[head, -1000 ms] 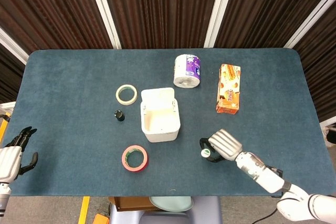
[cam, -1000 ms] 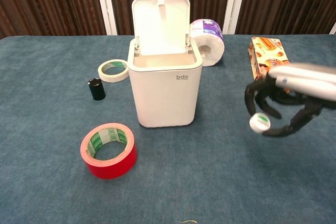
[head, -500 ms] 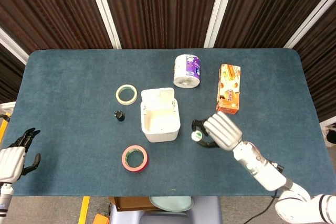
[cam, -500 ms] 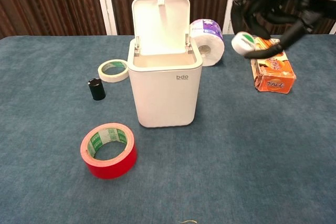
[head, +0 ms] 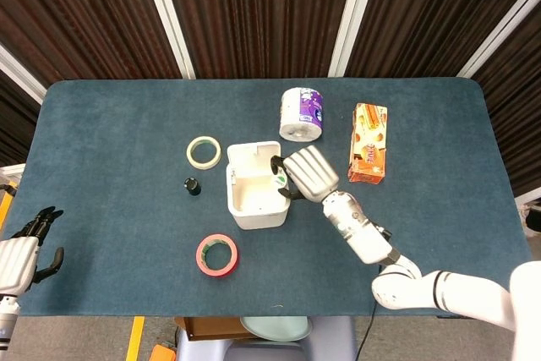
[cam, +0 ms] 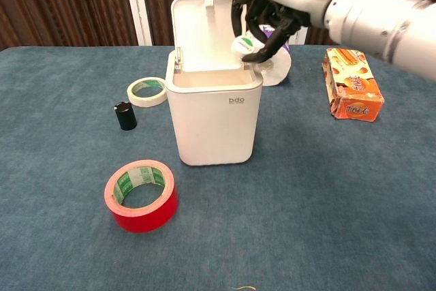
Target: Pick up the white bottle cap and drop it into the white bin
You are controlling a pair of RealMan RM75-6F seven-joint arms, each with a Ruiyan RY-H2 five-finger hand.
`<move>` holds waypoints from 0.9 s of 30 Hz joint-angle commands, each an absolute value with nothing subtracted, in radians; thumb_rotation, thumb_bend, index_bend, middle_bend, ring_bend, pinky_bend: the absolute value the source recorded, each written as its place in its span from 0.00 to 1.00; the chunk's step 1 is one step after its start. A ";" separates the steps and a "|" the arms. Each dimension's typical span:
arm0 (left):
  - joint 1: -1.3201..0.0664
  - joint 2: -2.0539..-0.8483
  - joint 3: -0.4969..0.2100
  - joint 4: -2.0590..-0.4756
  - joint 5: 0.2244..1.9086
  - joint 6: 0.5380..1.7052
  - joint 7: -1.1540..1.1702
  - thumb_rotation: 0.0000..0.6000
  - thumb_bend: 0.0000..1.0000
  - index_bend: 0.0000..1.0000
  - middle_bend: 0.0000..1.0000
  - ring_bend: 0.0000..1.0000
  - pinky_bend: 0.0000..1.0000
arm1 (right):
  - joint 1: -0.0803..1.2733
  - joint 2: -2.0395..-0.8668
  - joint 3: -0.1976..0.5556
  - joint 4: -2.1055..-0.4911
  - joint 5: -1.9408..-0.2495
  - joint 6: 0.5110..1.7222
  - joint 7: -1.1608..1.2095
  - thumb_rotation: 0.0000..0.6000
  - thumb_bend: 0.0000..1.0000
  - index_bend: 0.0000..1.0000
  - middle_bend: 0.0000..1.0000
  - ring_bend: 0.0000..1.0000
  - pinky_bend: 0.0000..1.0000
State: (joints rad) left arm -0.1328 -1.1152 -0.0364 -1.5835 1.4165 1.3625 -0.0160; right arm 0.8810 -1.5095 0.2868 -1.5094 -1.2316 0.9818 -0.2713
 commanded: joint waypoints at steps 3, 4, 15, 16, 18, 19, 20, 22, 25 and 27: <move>-0.131 -1.113 -0.036 -1.584 1.417 1.364 -0.020 1.00 0.50 0.15 0.10 0.23 0.41 | 0.898 -1.547 0.273 -1.454 -1.248 0.969 -0.238 1.00 0.18 0.56 0.83 0.98 0.96; -0.131 -1.113 -0.036 -1.584 1.418 1.365 -0.021 1.00 0.50 0.14 0.10 0.23 0.41 | 0.895 -1.545 0.268 -1.454 -1.255 0.971 -0.233 1.00 0.16 0.55 0.83 0.98 0.96; -0.135 -1.115 -0.034 -1.584 1.414 1.354 -0.010 1.00 0.50 0.15 0.10 0.23 0.41 | 0.769 -1.411 0.199 -1.611 -1.444 1.173 -0.155 1.00 0.08 0.26 0.83 0.97 0.96; -0.136 -1.116 -0.035 -1.584 1.413 1.353 -0.009 1.00 0.50 0.15 0.10 0.23 0.41 | 0.736 -1.390 0.179 -1.633 -1.483 1.227 -0.158 1.00 0.08 0.28 0.83 0.97 0.96; -0.136 -1.116 -0.035 -1.584 1.414 1.353 -0.008 1.00 0.50 0.15 0.10 0.23 0.41 | 0.698 -1.369 0.157 -1.651 -1.519 1.284 -0.165 1.00 0.08 0.34 0.83 0.96 0.95; -0.136 -1.116 -0.035 -1.584 1.414 1.353 -0.007 1.00 0.50 0.15 0.10 0.23 0.41 | 0.684 -1.361 0.148 -1.657 -1.532 1.303 -0.167 1.00 0.08 0.36 0.83 0.96 0.94; -0.136 -1.117 -0.034 -1.583 1.415 1.354 -0.006 1.00 0.50 0.15 0.10 0.23 0.41 | 0.665 -1.352 0.136 -1.663 -1.544 1.327 -0.173 1.00 0.08 0.39 0.83 0.94 0.93; -0.135 -1.119 -0.035 -1.582 1.417 1.360 0.000 1.00 0.50 0.15 0.10 0.23 0.41 | 0.535 -1.288 0.054 -1.674 -1.538 1.431 -0.217 1.00 0.08 0.42 0.83 0.91 0.89; -0.134 -1.127 -0.037 -1.579 1.418 1.368 0.013 1.00 0.50 0.15 0.10 0.23 0.41 | 0.405 -1.247 -0.022 -1.635 -1.506 1.507 -0.193 1.00 0.08 0.47 0.79 0.83 0.83; -0.135 -1.132 -0.038 -1.576 1.418 1.371 0.024 1.00 0.50 0.15 0.10 0.23 0.41 | 0.357 -1.256 -0.034 -1.571 -1.489 1.535 -0.117 1.00 0.08 0.48 0.68 0.71 0.74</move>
